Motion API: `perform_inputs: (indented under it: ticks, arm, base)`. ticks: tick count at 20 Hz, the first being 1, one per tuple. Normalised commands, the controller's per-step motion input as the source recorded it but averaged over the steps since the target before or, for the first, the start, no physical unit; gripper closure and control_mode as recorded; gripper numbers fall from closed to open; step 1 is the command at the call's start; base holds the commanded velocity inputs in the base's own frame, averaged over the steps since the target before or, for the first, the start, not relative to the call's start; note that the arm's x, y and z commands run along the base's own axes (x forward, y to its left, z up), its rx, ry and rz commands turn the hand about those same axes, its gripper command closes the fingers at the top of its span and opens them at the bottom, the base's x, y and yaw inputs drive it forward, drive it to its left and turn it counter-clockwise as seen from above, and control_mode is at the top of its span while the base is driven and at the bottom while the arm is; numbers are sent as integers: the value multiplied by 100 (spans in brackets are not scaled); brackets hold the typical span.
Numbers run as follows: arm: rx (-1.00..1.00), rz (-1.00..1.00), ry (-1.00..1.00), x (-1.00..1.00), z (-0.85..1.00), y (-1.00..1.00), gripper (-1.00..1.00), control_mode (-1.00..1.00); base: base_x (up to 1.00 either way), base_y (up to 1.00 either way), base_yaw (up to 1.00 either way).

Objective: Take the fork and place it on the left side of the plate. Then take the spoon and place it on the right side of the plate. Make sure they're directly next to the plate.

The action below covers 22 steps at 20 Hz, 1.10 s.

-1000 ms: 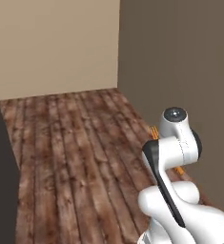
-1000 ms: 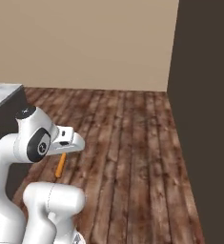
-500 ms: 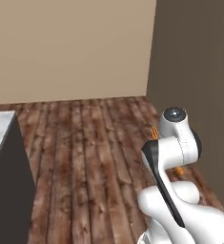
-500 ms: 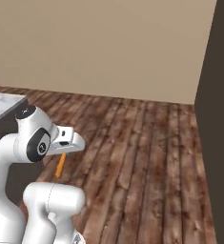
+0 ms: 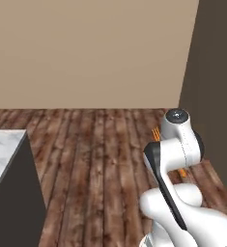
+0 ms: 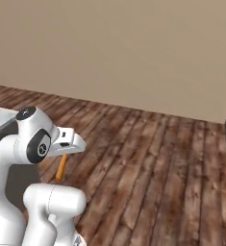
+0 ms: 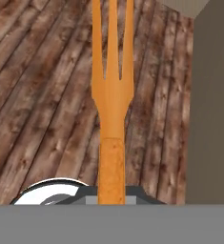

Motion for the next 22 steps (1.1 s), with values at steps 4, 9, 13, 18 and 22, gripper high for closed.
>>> perform_inputs:
  ticks: [4, 9, 13, 18, 22]
  arm:
    - [0, 0, 0, 0, 0, 0, 100, 100]
    - [0, 0, 0, 0, 0, 0, 100, 100]
    - [0, 0, 0, 0, 0, 0, 100, 100]
    - [0, 0, 0, 0, 0, 0, 100, 100]
    - [0, 0, 0, 0, 0, 0, 100, 100]
  base:
    - [100, 0, 34]
    - [100, 0, 35]
    - [100, 0, 38]
    - [100, 0, 46]
    - [100, 0, 51]
